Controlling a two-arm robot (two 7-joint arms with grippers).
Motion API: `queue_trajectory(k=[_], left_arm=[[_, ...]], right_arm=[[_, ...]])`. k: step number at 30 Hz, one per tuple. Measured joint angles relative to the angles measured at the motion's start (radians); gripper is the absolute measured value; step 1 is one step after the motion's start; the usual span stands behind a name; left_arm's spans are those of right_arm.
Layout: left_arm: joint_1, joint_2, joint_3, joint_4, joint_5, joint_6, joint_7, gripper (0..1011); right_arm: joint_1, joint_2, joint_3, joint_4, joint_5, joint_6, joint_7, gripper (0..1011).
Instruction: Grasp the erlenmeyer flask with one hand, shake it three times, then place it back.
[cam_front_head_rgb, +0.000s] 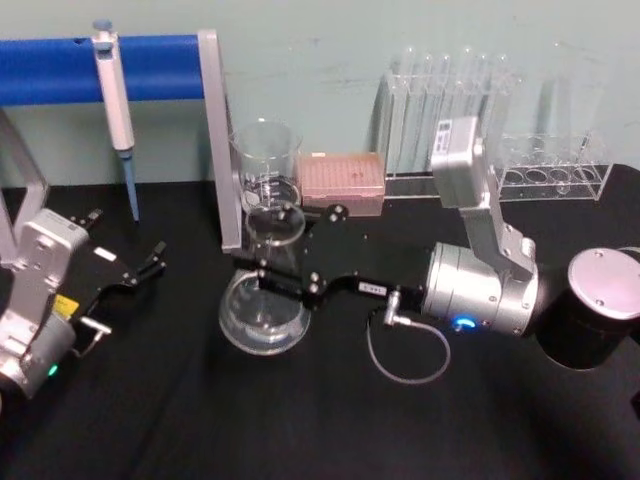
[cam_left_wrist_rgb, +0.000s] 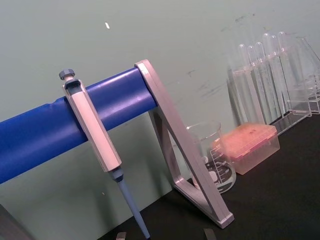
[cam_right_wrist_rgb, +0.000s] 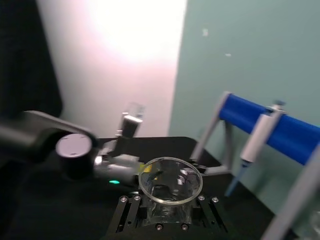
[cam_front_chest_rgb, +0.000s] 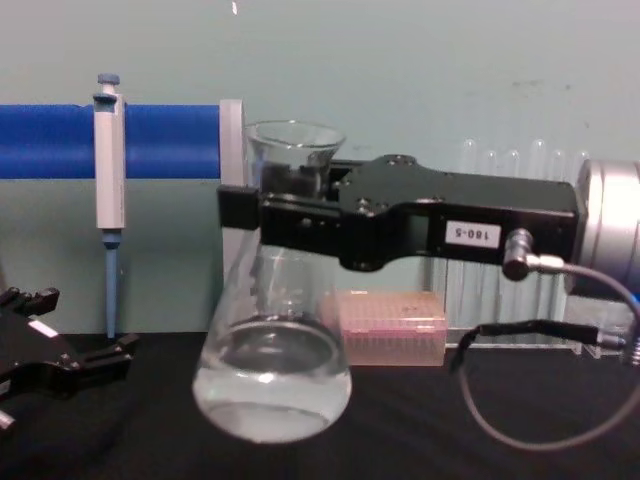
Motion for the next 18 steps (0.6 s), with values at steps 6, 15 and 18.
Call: queue_trajectory(k=[6,15,18], left_arm=[[0.0,0.0,0.0,0.0,0.0,0.0,0.0,1001],[0.0,0.0,0.0,0.0,0.0,0.0,0.0,1001],[0.0,0.0,0.0,0.0,0.0,0.0,0.0,1001]], right_arm=[[-0.019,-0.018,0.035,0.0,-0.023,0.015,-0.09,449],[-0.053,-0.056,0.109,0.008,-0.076,0.049,-0.265,449],[-0.06,-0.064,0.124,0.01,-0.09,0.057,-0.3,449]])
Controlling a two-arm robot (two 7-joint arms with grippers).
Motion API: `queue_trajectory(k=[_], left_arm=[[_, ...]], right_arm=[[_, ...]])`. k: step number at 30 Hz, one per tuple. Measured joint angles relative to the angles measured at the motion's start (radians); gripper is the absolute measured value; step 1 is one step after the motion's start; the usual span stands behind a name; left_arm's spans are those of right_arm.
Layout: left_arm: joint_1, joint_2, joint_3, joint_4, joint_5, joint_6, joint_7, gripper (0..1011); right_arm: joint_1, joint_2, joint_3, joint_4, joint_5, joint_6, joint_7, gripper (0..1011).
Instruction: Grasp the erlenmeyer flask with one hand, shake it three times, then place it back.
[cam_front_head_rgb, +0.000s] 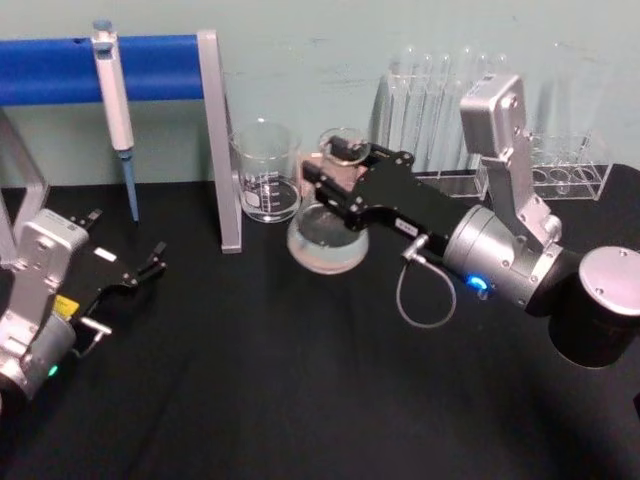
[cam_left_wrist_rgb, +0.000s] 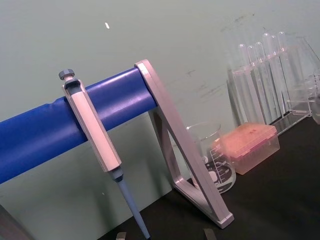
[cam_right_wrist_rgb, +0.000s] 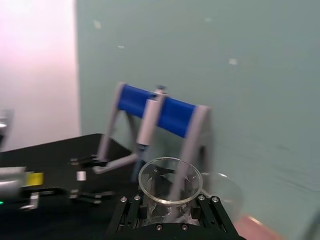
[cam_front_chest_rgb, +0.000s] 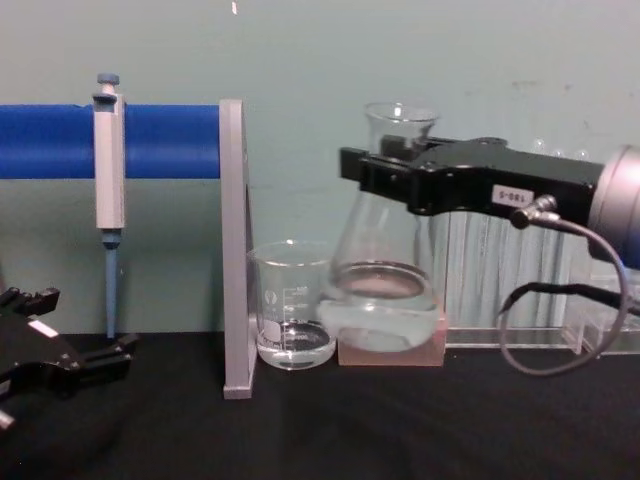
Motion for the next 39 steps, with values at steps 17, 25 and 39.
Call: queue_trajectory(k=[17,25,39], left_arm=[[0.0,0.0,0.0,0.0,0.0,0.0,0.0,1001],[0.0,0.0,0.0,0.0,0.0,0.0,0.0,1001],[0.0,0.0,0.0,0.0,0.0,0.0,0.0,1001]], right_arm=[[-0.05,-0.06,0.105,0.017,-0.087,0.061,-0.213,449],[-0.066,-0.082,0.139,0.019,-0.119,0.082,-0.257,449],[-0.067,-0.103,0.153,0.024,-0.136,0.088,-0.207,449]])
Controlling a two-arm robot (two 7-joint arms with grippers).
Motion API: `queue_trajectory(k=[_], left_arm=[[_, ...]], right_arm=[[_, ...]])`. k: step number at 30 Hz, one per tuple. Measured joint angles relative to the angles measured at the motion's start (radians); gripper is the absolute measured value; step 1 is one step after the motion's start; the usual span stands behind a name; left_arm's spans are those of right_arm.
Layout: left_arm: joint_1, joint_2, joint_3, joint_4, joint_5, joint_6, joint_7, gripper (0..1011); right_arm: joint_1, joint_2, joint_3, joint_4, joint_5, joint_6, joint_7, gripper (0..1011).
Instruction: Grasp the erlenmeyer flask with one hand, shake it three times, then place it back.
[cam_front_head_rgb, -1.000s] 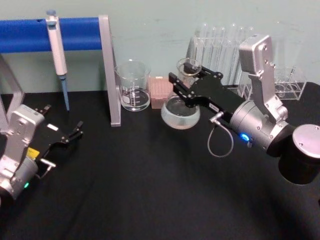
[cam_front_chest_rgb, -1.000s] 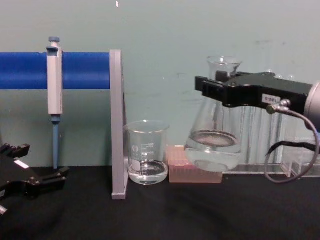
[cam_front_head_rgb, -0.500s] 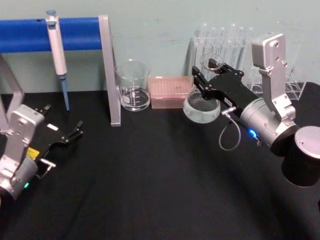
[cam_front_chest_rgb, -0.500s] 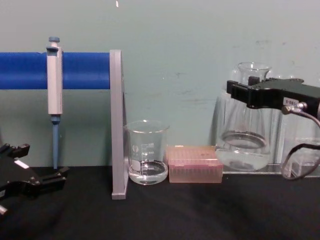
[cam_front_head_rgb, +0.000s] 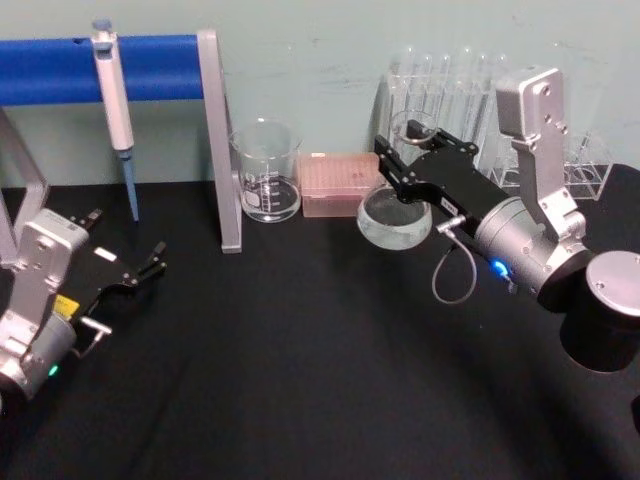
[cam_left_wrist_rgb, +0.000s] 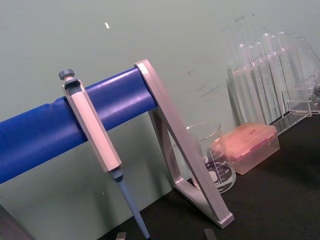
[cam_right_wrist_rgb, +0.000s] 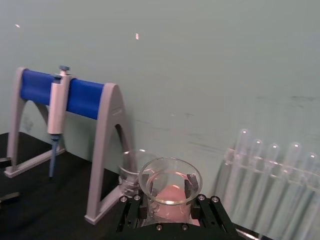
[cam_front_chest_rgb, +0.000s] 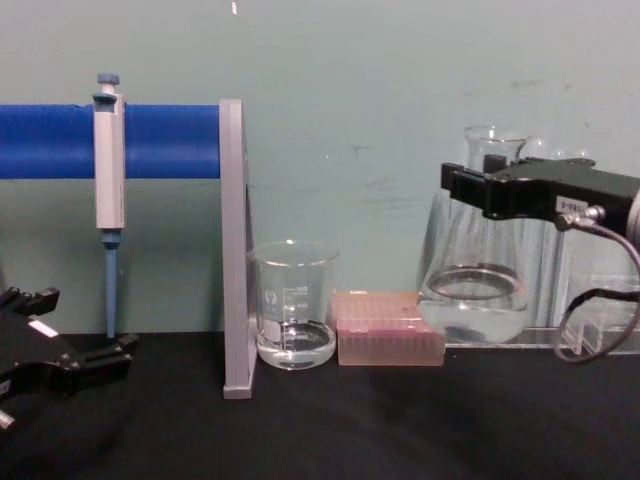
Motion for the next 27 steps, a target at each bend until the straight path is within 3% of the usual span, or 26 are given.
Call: queue_trajectory(k=[14,27], left_arm=[[0.0,0.0,0.0,0.0,0.0,0.0,0.0,1001],[0.0,0.0,0.0,0.0,0.0,0.0,0.0,1001]], right_arm=[[0.008,-0.001,-0.024,-0.004,0.011,-0.031,0.171,449],[0.037,0.044,-0.092,-0.005,0.087,-0.076,0.37,449]])
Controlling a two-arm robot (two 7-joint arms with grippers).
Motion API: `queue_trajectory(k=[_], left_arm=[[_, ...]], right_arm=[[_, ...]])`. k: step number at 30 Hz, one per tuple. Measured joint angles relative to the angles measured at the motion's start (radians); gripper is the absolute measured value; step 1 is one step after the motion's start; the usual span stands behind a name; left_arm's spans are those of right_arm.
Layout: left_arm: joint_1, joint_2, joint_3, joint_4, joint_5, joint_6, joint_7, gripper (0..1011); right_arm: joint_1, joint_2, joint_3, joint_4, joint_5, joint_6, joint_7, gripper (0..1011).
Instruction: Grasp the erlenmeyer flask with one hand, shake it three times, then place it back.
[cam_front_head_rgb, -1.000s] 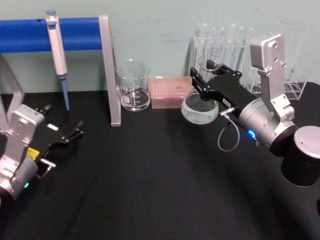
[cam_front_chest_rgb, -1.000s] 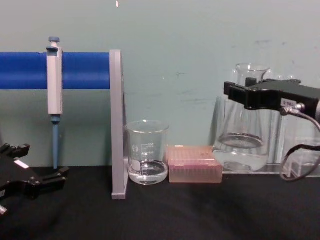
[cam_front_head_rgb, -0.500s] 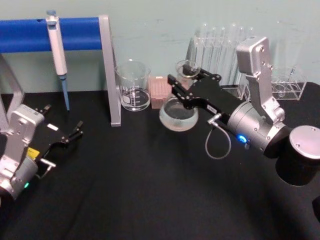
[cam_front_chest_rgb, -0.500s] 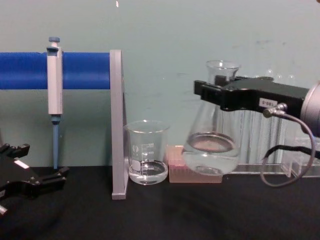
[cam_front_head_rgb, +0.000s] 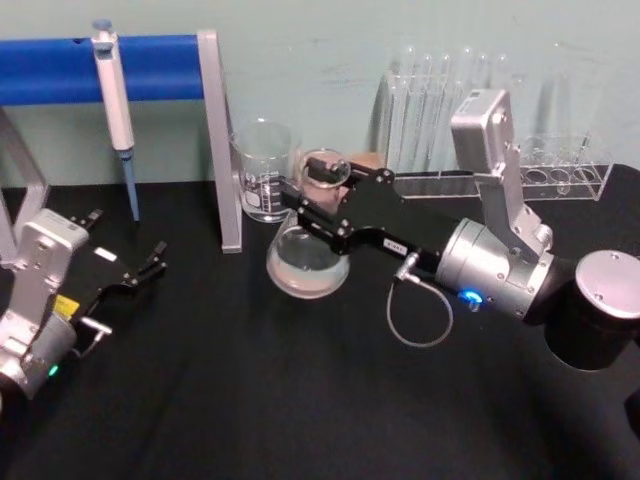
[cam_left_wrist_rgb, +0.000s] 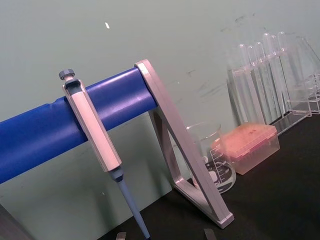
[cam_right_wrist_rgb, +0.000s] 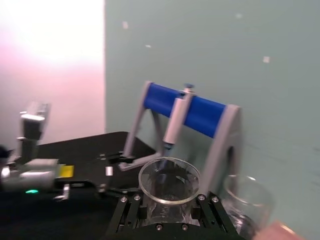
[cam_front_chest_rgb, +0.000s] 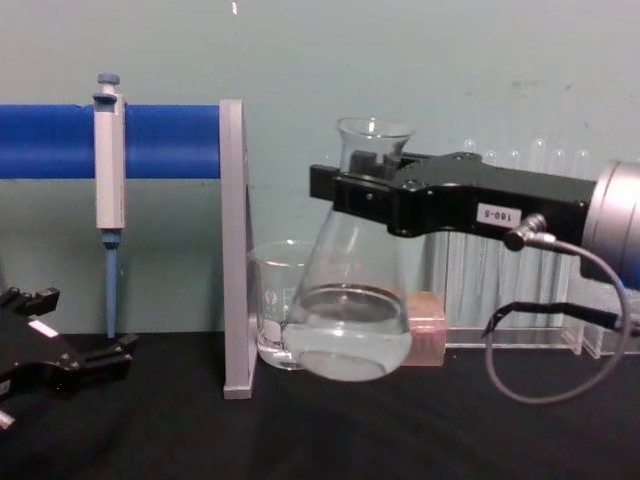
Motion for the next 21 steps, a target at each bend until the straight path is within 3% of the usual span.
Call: queue_trajectory(k=[7,21], left_arm=[[0.0,0.0,0.0,0.0,0.0,0.0,0.0,1001],[0.0,0.0,0.0,0.0,0.0,0.0,0.0,1001]], right_arm=[[0.021,0.029,-0.04,0.004,0.032,-0.024,0.085,449],[0.044,0.075,-0.1,-0.001,0.074,-0.05,0.18,449]])
